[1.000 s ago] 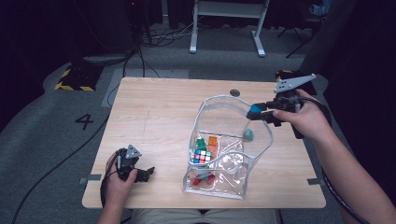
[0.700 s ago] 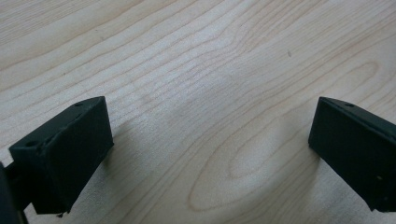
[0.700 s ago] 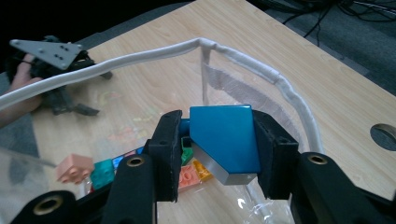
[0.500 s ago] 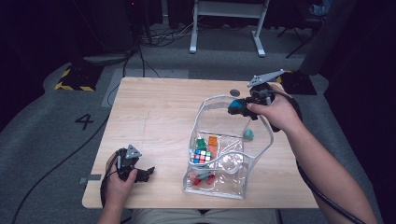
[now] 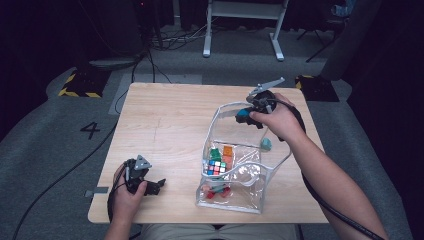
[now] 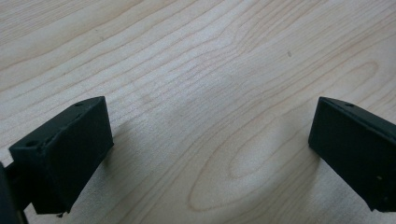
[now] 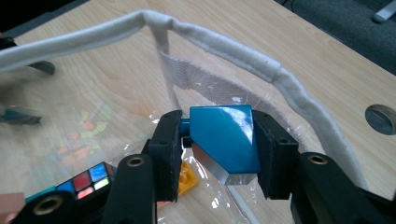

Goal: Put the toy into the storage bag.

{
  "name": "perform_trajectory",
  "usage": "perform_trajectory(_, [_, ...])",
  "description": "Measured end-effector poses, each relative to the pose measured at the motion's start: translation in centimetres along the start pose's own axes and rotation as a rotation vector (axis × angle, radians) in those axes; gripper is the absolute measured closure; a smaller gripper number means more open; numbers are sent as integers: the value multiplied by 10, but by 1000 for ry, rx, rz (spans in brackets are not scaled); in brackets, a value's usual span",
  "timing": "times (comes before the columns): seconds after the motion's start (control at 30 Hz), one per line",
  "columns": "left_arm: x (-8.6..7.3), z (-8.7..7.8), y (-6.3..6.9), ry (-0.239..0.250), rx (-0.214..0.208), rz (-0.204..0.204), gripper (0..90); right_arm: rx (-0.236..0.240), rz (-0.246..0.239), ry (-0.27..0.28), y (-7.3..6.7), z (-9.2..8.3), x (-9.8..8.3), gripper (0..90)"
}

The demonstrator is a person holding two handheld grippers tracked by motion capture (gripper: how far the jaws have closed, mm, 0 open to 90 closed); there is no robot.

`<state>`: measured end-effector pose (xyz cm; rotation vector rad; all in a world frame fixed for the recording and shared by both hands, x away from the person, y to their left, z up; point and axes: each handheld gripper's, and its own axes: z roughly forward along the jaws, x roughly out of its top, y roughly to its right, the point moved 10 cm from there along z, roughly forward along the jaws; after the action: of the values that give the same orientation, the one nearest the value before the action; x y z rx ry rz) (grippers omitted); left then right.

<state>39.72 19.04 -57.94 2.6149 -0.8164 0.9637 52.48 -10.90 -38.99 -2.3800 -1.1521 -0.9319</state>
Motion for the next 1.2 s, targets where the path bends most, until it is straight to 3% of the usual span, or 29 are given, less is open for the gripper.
perform_trajectory(0.37, [0, 0, 0, 0, 2, 1, 0, -74, 4, -86, 5, 24, -11, 573])
perform_trajectory(0.47, [0, 0, 0, 0, -1, 0, 0, -69, 20, -104, 4, 30, -14, 573])
perform_trajectory(0.8, [0, 0, 0, -1, 3, 0, 0, -51, -10, -180, -3, 51, -28, 572])
perform_trajectory(1.0, [0, 0, 0, 0, 2, 1, 0, -17, -19, -250, -10, 61, -41, 572])
perform_trajectory(1.2, [0, 0, 0, 0, 2, 2, 0, -29, -29, -334, -9, 69, -57, 572])
